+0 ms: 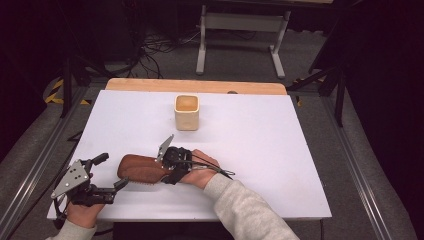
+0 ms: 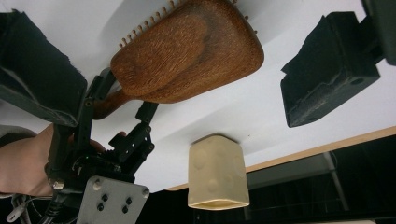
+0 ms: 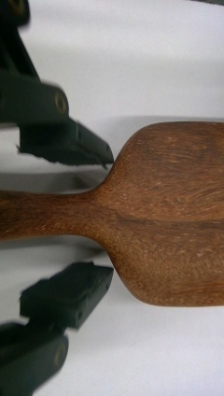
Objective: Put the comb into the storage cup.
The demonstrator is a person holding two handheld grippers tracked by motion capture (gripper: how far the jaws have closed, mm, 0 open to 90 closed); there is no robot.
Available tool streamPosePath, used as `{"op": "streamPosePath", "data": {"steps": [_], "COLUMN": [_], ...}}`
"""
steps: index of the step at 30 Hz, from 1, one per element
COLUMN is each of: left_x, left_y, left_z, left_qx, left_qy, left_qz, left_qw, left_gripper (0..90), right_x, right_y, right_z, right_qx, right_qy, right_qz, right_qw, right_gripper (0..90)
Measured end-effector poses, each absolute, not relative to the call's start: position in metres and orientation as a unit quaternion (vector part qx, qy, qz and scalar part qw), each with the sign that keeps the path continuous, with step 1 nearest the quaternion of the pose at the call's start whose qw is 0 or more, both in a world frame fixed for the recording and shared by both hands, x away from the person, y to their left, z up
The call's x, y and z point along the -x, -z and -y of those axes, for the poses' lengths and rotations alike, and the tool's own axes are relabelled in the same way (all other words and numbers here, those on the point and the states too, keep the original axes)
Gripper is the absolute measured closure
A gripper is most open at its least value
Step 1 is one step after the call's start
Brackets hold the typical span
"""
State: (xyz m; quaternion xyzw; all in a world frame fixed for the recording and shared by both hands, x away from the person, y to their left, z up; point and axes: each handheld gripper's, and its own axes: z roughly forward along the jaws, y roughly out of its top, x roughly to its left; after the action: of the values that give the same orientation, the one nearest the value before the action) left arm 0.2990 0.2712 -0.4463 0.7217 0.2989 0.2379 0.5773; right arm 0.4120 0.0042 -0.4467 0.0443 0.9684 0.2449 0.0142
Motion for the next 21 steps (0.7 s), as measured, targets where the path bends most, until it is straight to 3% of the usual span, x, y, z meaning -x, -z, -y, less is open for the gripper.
{"op": "streamPosePath", "data": {"steps": [9,21], "left_x": [-0.2990,-0.2989], "left_y": [0.4462,0.4460], "left_z": [-0.2711,-0.2716], "left_qx": [-0.722,-0.722], "left_qy": [-0.238,-0.238], "left_qz": [-0.298,-0.298], "left_qw": [0.577,0.577], "left_gripper": [1.3,1.3], "right_x": [-0.4096,-0.4080], "right_y": [0.4451,0.4447], "right_z": [-0.0042,-0.0038], "right_qx": [-0.043,-0.054], "right_qy": [-0.235,-0.234], "right_qz": [-0.971,-0.971], "right_qw": [0.014,0.016], "right_gripper": [70.0,72.1]}}
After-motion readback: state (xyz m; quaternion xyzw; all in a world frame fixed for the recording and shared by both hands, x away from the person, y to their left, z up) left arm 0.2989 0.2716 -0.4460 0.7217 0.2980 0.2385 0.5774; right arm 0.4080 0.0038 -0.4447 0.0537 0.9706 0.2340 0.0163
